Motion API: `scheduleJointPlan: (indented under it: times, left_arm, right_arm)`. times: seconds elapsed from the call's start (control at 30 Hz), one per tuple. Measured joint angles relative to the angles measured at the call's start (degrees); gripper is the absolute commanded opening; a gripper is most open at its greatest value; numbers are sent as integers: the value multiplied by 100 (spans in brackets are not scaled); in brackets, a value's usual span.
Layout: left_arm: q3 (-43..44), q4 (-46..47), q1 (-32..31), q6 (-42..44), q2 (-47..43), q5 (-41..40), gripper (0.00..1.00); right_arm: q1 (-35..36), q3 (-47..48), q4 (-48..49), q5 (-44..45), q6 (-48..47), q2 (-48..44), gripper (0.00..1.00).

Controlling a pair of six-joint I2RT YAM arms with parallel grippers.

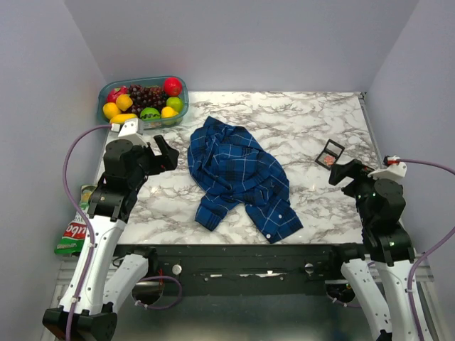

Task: Pin the brooch onto the clothing
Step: Pick up the crumped clothing from the center of the board.

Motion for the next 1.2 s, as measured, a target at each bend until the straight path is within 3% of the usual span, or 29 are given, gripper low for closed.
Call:
scheduleJointPlan:
  times: [0.23,0.53,0.77,0.9,1.2]
  left_arm:
    - [98,74,0,144,48,-4,99]
    - [262,693,-87,529,568,177,99]
    - [-297,1049,-968,844,1145,129,99]
    - [-343,1097,-984,859,1495,221,99]
    - [-350,1104,-966,789,2138,579,99]
  right_arm:
    - [2,46,2,-459,-326,304,99]
    - [2,-31,310,-1672,-140,903,91]
    - [59,-321,802,-2238,109,1180,91]
    - [616,-372,1049,-2087,144,1580,91]
    - [2417,-542,1532,-850,474,2861,89]
